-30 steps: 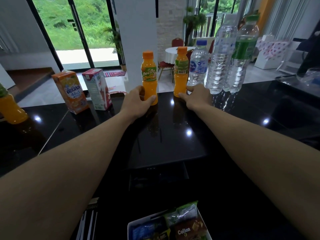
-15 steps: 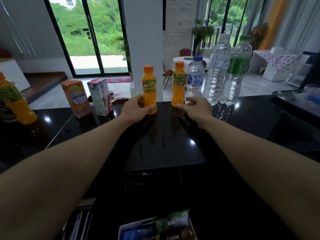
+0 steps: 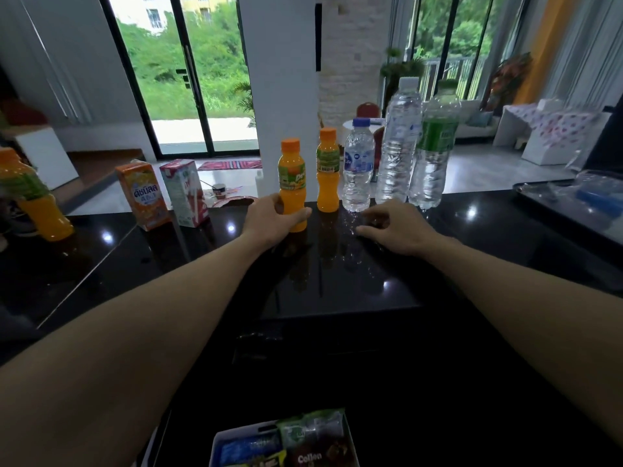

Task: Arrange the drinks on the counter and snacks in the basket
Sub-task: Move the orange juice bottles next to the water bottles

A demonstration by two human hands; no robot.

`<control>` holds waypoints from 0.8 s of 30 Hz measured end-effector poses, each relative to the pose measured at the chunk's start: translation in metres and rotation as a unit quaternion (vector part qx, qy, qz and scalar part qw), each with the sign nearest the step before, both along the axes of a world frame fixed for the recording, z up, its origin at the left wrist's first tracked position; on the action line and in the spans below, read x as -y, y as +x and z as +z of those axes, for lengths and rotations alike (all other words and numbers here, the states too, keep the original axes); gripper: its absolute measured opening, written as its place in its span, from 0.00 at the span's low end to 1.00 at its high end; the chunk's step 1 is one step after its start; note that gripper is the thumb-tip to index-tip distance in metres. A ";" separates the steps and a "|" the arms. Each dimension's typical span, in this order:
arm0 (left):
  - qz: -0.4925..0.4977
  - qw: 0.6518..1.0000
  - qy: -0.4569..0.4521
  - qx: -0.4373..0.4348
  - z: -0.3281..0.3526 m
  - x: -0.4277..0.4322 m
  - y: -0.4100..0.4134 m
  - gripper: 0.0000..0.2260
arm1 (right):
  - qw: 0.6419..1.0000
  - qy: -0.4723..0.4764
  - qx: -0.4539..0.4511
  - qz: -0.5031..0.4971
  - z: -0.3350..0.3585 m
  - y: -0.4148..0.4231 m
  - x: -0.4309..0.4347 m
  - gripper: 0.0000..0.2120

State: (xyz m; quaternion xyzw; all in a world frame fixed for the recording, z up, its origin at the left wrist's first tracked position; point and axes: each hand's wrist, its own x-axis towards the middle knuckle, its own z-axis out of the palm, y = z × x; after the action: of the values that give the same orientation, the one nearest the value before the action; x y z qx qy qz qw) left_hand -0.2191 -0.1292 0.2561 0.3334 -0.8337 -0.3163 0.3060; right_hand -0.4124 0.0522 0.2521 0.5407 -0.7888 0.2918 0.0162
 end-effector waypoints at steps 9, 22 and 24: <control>-0.002 0.998 -0.051 0.034 -0.004 -0.003 0.002 0.21 | 0.995 0.080 -0.037 0.040 -0.012 -0.015 0.000 0.27; 0.012 0.999 -0.038 -0.014 -0.010 -0.014 -0.029 0.23 | 0.974 0.201 -0.092 0.052 -0.008 -0.012 0.003 0.33; -0.011 1.000 -0.021 -0.013 -0.010 -0.010 -0.028 0.20 | 0.974 0.198 -0.092 0.053 -0.009 -0.013 0.004 0.32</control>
State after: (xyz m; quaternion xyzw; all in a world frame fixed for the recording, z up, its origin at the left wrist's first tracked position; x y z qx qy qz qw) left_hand -0.2468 -0.1187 0.2457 0.3134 -0.8396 -0.3065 0.3206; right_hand -0.4256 0.0486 0.2430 0.5989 -0.7962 0.0793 -0.0342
